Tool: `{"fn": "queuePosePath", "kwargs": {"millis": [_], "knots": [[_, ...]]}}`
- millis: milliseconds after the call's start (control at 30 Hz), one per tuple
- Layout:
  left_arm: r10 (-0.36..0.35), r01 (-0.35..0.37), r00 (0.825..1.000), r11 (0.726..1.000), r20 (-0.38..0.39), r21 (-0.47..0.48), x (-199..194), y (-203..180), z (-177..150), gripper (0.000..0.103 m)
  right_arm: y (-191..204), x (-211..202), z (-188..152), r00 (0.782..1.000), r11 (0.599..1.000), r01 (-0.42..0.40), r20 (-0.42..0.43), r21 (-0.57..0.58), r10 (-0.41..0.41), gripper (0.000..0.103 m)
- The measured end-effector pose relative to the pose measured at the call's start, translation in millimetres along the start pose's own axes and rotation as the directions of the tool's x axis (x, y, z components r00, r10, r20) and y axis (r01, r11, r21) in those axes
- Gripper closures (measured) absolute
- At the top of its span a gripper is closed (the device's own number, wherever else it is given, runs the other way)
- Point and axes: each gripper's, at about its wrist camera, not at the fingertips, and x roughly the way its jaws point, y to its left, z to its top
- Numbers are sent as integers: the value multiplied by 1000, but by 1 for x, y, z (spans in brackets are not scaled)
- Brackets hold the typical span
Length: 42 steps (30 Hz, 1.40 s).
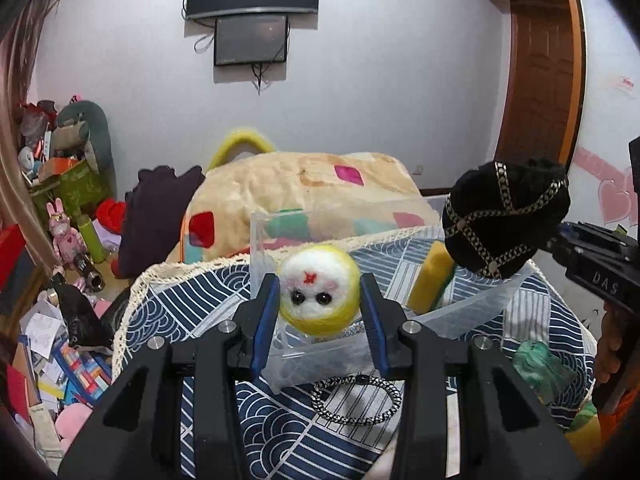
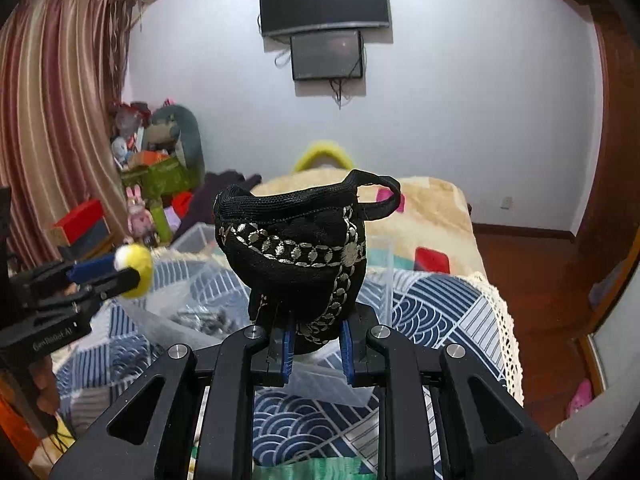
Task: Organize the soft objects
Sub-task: 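Lower the felt ball into the box with the left gripper while the right drops the black bag in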
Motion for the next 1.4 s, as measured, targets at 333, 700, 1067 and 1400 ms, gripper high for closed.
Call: {"fn": "queuePosePath", "kwargs": {"millis": [333,700,1067,1400], "knots": [[-1,1,997,1000,-83,-2,37,5,-5,63,1,22,-4,996,999,2,-90,-41,-6,86],[8,-6,995,1000,-104,19,55,2,-6,63,6,48,2,983,996,-67,-174,-58,56,86],[-6,8,994,1000,-110,22,55,1,-5,56,9,57,-2,972,997,-65,-229,-49,52,58],[-14,19,995,999,-96,51,42,-8,-6,47,6,38,6,982,996,-75,-175,-37,68,46]]}}
